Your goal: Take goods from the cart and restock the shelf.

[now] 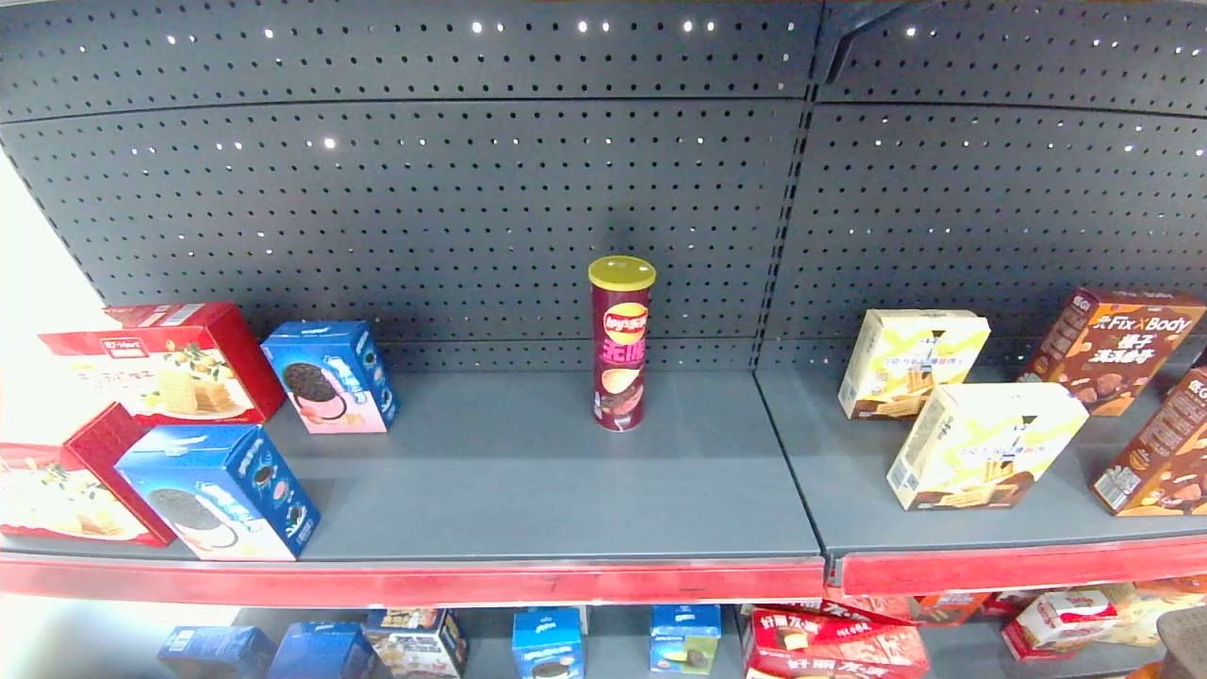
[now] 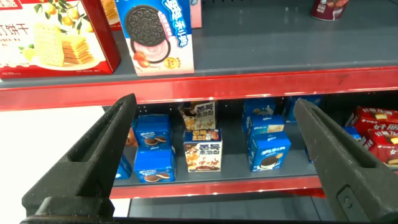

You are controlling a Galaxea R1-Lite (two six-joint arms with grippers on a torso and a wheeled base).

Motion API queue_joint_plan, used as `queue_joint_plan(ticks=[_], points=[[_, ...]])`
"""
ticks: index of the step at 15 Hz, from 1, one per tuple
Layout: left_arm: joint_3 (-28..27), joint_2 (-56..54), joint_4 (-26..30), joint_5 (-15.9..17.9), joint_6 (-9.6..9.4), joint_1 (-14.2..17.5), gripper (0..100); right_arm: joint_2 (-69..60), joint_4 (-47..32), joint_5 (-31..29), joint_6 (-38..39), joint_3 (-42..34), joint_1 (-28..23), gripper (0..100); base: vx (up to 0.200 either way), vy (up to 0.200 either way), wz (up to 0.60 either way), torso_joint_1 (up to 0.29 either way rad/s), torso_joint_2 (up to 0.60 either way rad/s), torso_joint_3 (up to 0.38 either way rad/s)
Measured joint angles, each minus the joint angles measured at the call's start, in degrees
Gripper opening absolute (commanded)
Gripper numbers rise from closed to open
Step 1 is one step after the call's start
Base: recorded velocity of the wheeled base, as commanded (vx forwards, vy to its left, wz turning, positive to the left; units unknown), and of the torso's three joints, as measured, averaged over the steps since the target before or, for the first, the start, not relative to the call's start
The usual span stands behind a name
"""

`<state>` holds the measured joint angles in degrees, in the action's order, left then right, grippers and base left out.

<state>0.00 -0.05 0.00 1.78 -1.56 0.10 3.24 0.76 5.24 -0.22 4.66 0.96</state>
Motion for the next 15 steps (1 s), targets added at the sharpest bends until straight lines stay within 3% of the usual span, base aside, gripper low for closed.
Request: queue_joint_plan(ticks=[5, 11, 15], points=[[0.0, 0.0, 0.0, -0.2, 0.23, 0.0, 100, 15.2, 1.7, 0.1, -0.2, 9.8, 1.2, 100, 0.000, 0.000, 0.00, 0.000, 0.00, 0.000], [0.0, 0.0, 0.0, -0.2, 0.20, 0.0, 100, 14.0, -1.9, -0.1, -1.3, 13.0, -4.0, 100, 0.000, 0.000, 0.00, 0.000, 0.00, 0.000], [0.0, 0.0, 0.0, -0.2, 0.20, 0.0, 100, 13.6, -1.9, -0.1, -1.3, 12.7, -5.1, 100, 0.000, 0.000, -0.60, 0.001, 0.00, 0.002]])
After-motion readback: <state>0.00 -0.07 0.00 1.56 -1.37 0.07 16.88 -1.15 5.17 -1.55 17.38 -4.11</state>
